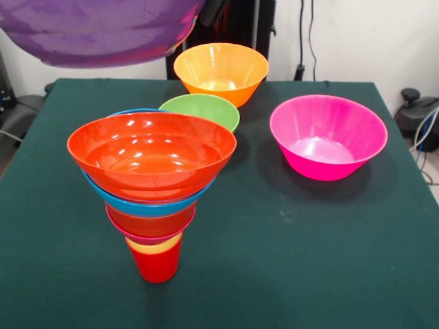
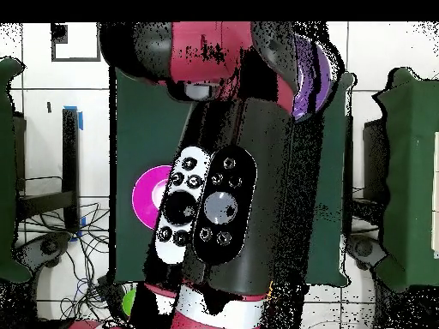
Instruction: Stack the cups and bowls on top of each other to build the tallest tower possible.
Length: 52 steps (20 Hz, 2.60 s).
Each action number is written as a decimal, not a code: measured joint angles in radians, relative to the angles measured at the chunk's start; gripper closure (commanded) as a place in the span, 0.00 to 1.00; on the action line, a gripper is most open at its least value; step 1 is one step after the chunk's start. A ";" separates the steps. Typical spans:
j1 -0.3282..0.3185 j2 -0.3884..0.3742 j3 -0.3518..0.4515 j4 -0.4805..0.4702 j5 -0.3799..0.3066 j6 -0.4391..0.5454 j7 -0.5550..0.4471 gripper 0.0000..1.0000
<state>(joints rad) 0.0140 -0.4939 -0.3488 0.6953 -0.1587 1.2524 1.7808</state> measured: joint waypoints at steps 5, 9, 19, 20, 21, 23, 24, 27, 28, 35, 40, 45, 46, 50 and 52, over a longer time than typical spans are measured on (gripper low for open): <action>0.000 0.003 0.005 0.000 0.000 -0.001 0.000 1.00; 0.000 0.004 0.009 0.000 0.000 -0.002 0.000 1.00; 0.004 0.006 0.038 -0.009 0.000 -0.001 0.000 1.00; 0.004 0.007 0.041 -0.012 0.000 -0.001 0.000 1.00; 0.004 0.007 0.046 -0.017 0.000 -0.001 0.000 1.00; 0.005 0.010 0.053 -0.026 0.000 -0.001 0.000 1.00; 0.006 0.012 0.059 -0.034 0.000 -0.001 0.000 1.00; 0.008 0.026 0.064 -0.056 0.000 -0.001 0.000 1.00; 0.009 0.031 0.065 -0.062 0.000 -0.001 0.000 1.00; 0.009 0.060 0.073 -0.115 0.000 -0.001 -0.001 1.00; 0.009 0.080 0.077 -0.142 0.000 -0.001 -0.015 1.00; 0.009 0.097 0.077 -0.152 0.000 -0.001 -0.063 1.00; 0.009 0.100 0.077 -0.152 0.000 -0.001 -0.079 1.00; 0.009 0.109 0.077 -0.152 0.000 -0.001 -0.134 1.00; 0.009 0.113 0.077 -0.152 0.000 -0.001 -0.155 1.00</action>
<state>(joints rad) 0.0232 -0.3811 -0.2720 0.5432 -0.1591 1.2510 1.6259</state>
